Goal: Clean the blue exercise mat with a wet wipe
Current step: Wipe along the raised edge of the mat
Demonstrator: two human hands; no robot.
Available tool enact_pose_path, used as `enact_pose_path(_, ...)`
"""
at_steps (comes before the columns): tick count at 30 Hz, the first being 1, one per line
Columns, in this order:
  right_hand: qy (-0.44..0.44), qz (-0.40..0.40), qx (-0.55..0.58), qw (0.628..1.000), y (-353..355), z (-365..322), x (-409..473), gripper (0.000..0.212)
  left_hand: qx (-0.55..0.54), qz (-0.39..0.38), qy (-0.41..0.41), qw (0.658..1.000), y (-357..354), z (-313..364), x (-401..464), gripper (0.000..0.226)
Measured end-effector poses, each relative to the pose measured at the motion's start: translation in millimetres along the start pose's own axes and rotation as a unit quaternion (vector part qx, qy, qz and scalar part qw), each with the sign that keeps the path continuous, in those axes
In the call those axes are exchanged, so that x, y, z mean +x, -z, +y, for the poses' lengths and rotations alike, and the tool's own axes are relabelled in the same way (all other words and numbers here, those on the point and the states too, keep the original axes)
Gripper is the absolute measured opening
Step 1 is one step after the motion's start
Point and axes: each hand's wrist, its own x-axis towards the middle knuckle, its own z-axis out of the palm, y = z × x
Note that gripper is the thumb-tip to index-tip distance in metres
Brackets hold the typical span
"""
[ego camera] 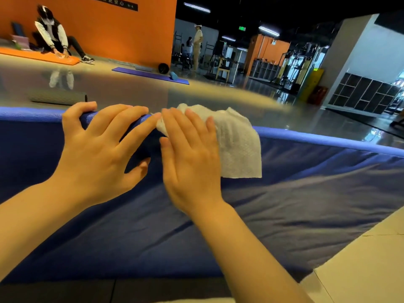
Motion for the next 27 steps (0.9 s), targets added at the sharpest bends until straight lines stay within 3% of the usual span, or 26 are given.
enact_pose_path(5,0.025,-0.031,-0.077,0.996,15.3,27.2,6.6,0.044,-0.012,-0.022,-0.028,0.999,3.2,-8.7,2.0,0.059)
enact_pose_path(9,-0.026,-0.056,-0.145,0.987,35.7,64.0,13.9,0.043,-0.05,-0.023,0.047,0.997,3.7,-33.5,-3.0,0.05)
enact_pose_path(14,-0.004,-0.112,-0.121,0.986,49.9,80.4,27.7,0.037,-0.057,0.018,0.056,0.997,5.7,-37.8,-2.8,0.035)
enact_pose_path(21,-0.086,-0.082,-0.13,0.984,101.2,113.4,18.2,0.02,-0.073,0.108,-0.009,0.991,5.1,29.0,28.5,0.022)
enact_pose_path(27,-0.136,-0.031,-0.131,0.981,134.0,160.1,0.0,0.04,-0.117,0.093,0.01,0.989,-19.4,100.0,62.1,0.025)
